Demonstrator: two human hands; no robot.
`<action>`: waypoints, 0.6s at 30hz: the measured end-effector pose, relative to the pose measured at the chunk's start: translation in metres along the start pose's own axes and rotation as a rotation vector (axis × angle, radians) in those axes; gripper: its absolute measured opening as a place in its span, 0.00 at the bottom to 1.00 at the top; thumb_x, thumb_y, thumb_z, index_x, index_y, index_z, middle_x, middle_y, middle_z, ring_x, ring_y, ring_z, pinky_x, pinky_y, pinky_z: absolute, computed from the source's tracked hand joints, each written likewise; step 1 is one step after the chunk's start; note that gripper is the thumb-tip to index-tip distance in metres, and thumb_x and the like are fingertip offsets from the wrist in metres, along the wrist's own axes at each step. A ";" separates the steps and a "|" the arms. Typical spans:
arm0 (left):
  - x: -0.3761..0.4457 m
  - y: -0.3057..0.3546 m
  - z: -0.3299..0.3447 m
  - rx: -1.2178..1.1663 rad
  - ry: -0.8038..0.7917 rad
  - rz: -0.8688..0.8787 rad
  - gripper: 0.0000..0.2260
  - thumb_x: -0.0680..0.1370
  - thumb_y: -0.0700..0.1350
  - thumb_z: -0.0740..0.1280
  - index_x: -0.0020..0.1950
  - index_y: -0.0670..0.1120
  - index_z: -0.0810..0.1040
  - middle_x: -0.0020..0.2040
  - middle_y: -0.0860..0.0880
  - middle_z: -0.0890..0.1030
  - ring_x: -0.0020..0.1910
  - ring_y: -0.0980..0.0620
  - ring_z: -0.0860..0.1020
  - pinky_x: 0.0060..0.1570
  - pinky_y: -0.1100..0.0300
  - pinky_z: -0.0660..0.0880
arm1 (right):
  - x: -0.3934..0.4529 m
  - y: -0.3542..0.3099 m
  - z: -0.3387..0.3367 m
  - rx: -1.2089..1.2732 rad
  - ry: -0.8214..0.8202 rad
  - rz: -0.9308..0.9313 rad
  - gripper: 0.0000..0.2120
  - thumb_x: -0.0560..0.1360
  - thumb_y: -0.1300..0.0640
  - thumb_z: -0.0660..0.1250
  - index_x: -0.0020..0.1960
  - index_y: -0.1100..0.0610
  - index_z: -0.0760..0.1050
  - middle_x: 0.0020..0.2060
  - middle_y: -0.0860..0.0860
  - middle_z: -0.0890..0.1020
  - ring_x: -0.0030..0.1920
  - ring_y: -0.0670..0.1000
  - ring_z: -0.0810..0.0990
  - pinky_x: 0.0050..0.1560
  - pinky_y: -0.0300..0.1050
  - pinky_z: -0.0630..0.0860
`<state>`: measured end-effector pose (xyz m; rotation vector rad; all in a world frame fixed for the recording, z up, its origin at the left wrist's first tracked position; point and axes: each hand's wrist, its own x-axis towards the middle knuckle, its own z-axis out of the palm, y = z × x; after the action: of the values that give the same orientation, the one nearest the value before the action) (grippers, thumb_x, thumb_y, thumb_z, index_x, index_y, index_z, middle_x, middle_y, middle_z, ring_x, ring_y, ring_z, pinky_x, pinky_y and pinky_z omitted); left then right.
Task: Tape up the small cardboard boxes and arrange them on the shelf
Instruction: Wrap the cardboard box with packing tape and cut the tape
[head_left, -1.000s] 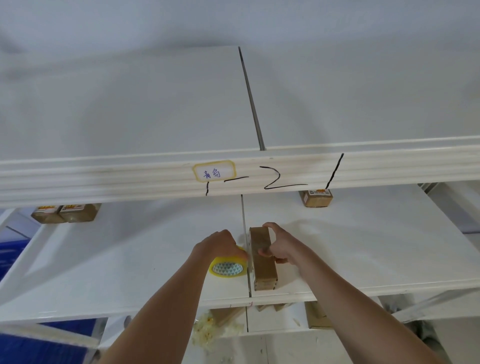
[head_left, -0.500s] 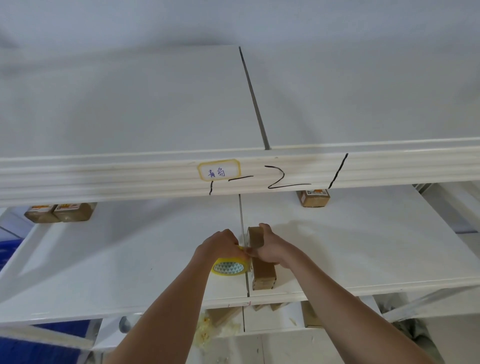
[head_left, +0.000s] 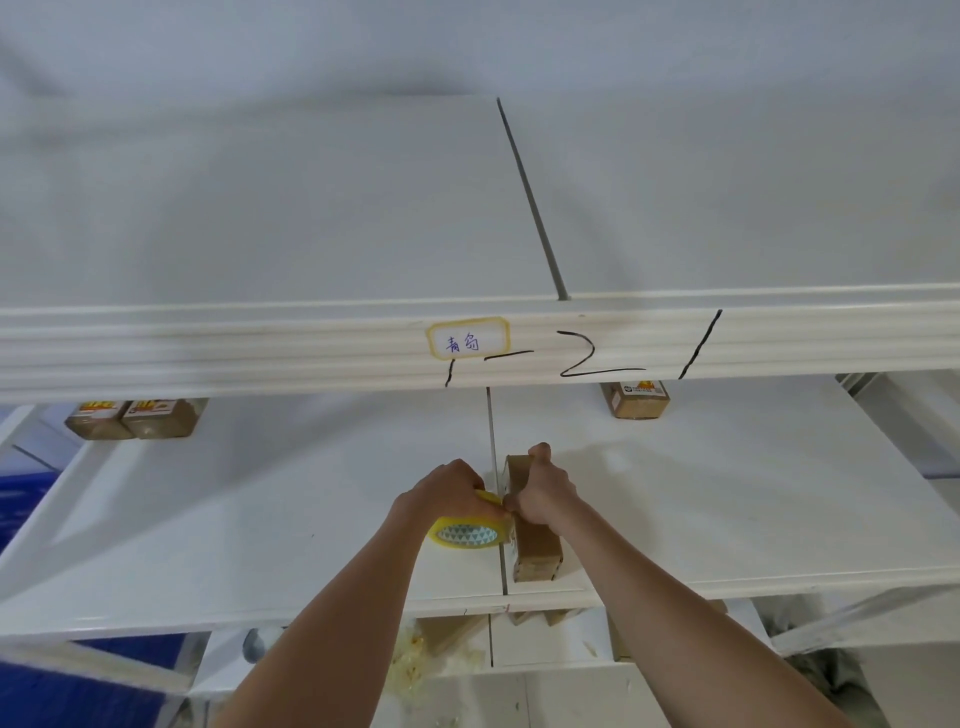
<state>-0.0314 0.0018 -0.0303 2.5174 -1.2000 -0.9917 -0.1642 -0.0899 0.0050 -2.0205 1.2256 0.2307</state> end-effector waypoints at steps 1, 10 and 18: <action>0.000 -0.002 -0.001 -0.015 -0.005 -0.001 0.27 0.66 0.70 0.73 0.50 0.48 0.83 0.45 0.51 0.83 0.42 0.53 0.81 0.45 0.60 0.79 | 0.001 0.001 -0.001 0.021 -0.009 0.000 0.39 0.75 0.54 0.74 0.76 0.52 0.53 0.65 0.56 0.75 0.63 0.59 0.77 0.51 0.46 0.74; -0.002 -0.013 -0.005 -0.113 -0.018 -0.040 0.21 0.70 0.68 0.72 0.45 0.51 0.80 0.41 0.53 0.80 0.43 0.53 0.81 0.40 0.63 0.75 | 0.003 0.010 -0.010 0.164 -0.047 -0.004 0.35 0.76 0.55 0.73 0.75 0.51 0.57 0.65 0.57 0.74 0.63 0.59 0.76 0.63 0.56 0.78; -0.002 -0.013 -0.009 -0.057 0.004 -0.068 0.23 0.66 0.70 0.73 0.45 0.52 0.79 0.40 0.55 0.79 0.40 0.56 0.79 0.37 0.63 0.74 | 0.004 0.015 -0.011 0.212 -0.057 -0.022 0.35 0.74 0.55 0.74 0.74 0.50 0.58 0.60 0.55 0.74 0.57 0.57 0.77 0.53 0.52 0.80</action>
<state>-0.0179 0.0107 -0.0280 2.5300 -1.0766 -1.0209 -0.1764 -0.1037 0.0033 -1.8315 1.1420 0.1412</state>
